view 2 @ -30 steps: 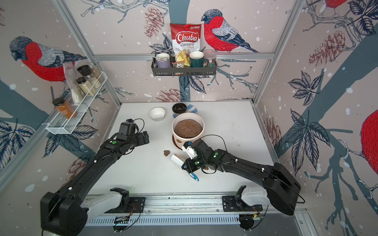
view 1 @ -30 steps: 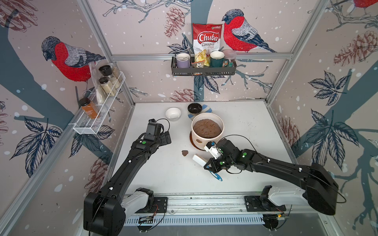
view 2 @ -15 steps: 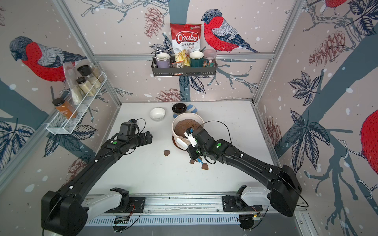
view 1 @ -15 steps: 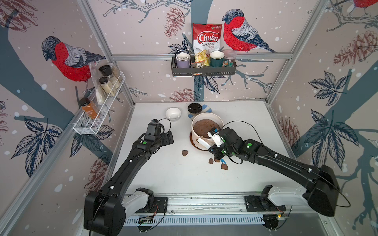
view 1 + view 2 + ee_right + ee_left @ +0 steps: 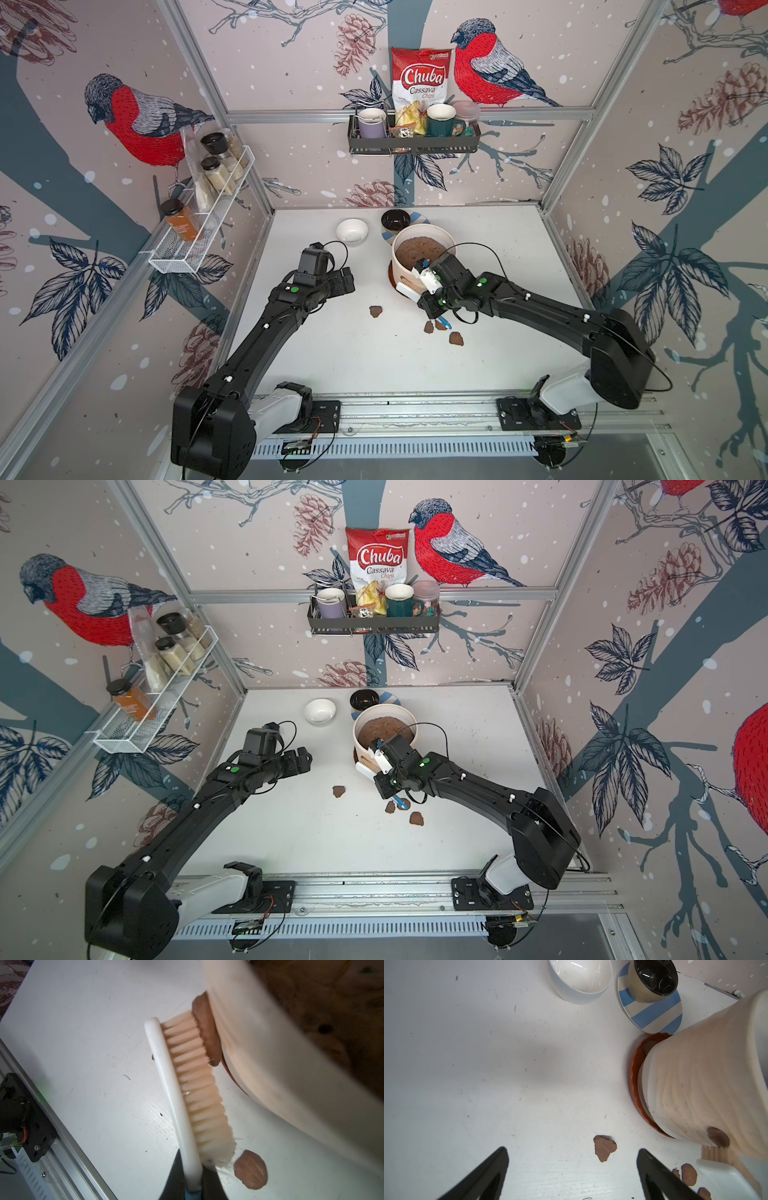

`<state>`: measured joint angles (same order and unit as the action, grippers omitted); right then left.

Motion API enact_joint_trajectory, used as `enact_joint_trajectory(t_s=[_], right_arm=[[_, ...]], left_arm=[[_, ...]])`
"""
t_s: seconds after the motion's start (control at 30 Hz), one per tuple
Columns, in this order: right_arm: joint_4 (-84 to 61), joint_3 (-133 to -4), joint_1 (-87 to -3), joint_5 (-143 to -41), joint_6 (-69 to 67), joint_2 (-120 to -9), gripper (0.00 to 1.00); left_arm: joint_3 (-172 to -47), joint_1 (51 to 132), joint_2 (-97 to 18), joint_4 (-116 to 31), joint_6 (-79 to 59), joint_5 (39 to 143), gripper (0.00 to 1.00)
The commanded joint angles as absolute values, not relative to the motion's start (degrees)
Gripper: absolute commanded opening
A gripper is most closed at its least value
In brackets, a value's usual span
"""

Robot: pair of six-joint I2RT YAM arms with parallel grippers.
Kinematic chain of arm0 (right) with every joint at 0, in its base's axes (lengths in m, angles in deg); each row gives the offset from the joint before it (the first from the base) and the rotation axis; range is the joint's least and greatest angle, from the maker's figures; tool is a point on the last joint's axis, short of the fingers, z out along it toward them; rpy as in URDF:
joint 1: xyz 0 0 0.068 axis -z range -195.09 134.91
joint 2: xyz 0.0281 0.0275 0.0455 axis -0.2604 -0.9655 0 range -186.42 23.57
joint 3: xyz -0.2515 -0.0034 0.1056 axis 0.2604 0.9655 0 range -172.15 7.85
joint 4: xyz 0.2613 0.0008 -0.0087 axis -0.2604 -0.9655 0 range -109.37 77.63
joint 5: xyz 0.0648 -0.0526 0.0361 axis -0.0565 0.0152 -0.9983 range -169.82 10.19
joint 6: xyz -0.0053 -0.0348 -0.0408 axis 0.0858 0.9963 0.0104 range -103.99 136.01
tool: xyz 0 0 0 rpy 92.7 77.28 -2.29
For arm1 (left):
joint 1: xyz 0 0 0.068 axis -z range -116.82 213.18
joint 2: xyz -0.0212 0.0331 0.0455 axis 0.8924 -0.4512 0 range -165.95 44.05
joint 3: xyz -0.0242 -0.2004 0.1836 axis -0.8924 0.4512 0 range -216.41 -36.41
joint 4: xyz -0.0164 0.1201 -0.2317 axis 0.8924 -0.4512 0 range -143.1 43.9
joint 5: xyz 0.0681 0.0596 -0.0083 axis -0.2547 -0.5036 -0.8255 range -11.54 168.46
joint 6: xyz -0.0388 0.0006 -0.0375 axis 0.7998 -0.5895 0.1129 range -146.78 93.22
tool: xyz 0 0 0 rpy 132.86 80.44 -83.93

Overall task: Scrub the dried mud off the ceramic pot
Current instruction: Brush off the soil from the pot, then place the brush at the center of the board.

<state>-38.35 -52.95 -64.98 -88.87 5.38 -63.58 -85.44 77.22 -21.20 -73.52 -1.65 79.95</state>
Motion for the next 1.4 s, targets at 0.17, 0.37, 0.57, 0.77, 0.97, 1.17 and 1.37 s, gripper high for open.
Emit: enact_joint_trajectory(t_s=[0.17,0.37,0.57,0.77,0.97,1.17,1.37], right_arm=[[-41.04,-52.38,-68.43,-87.73,6.97,-64.11,0.00],[-45.26,-50.62,-74.86,-93.23,7.74,-59.76,0.00],[-46.57,-50.36,-75.07,-90.09,4.21,-50.93,0.00],[-49.50,-57.22,-73.59,-66.65,-0.37,-42.40,0.00],[-39.64,-53.09,-66.04,-56.08,-0.06,-35.17,0.00],[-36.74,-50.64,-48.40,-57.48,-9.71,-35.38,0.00],[-27.91,-39.88,-29.42,-67.32,-25.95,-38.49,0.00]], left_arm=[[-85.33,76.98,-20.96,-72.11,-1.64,80.87,0.96],[-85.14,76.98,-20.59,-71.97,-1.82,81.05,0.96],[-84.84,76.98,-20.09,-71.26,-4.33,82.73,0.96],[-83.84,76.98,-17.63,-72.04,-8.33,77.13,0.96],[-80.37,76.90,-12.63,-69.39,-8.90,70.26,0.96],[-78.35,76.90,-10.94,-66.47,-8.25,71.36,0.96],[-78.81,76.91,-12.10,-67.36,-7.50,72.21,0.96]])
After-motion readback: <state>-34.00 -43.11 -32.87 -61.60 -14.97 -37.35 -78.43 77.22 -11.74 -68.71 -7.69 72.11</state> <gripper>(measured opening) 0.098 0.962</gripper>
